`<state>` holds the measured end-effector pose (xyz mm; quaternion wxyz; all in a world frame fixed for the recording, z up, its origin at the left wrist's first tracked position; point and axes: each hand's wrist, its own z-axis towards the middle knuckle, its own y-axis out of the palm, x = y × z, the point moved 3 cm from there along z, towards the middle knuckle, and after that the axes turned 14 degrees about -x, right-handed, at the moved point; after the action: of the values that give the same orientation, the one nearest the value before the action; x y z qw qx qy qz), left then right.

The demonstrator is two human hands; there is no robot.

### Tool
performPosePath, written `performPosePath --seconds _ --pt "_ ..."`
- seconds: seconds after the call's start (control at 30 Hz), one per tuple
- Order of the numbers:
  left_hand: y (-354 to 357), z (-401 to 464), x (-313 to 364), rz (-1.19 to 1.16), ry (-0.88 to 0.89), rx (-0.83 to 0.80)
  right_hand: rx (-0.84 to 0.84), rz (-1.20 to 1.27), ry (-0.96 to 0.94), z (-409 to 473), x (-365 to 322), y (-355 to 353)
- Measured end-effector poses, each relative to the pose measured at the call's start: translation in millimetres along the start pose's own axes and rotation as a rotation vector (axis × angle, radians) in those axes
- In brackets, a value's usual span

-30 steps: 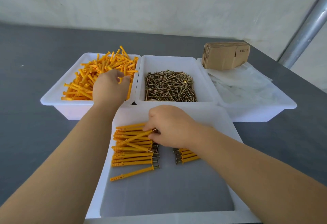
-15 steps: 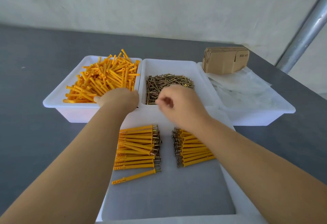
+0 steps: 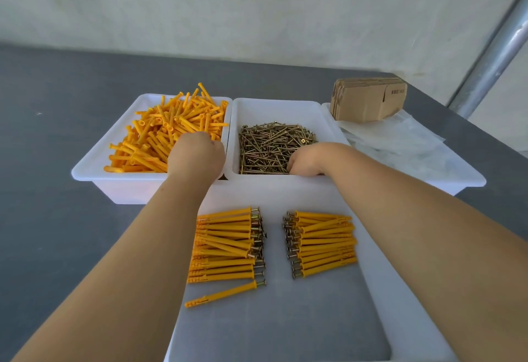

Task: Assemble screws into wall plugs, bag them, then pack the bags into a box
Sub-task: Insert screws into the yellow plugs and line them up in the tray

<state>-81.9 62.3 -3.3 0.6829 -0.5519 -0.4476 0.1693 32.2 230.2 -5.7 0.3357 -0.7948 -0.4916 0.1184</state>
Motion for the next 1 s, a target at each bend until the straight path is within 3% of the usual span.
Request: performPosePath --seconds 0.1,0.27,0.47,0.8,0.9,1.0 --pt "-10.2 -4.8 2.2 -0.105 0.123 0.213 0.043 0.114 -0.004 3.1 1.2 1.4" --pt "-15.2 -11.1 9.8 -0.162 0.323 0.344 0.258 0.398 -0.085 4.9 8.8 3.5" --pt "-18.1 -27.5 27.0 -0.187 0.613 0.355 0.363 0.57 -0.091 6.5 17.2 7.6" --pt "-11.4 -50.1 50.6 -0.239 0.783 0.242 0.45 0.621 -0.009 0.5 17.0 5.7" --pt "-12.0 -54.9 54.0 -0.258 0.79 0.22 0.612 0.834 -0.013 -4.5 26.8 4.7" --pt "-10.4 -54.1 53.1 -0.381 0.72 0.133 0.75 1.294 -0.178 -11.9 37.4 11.4"
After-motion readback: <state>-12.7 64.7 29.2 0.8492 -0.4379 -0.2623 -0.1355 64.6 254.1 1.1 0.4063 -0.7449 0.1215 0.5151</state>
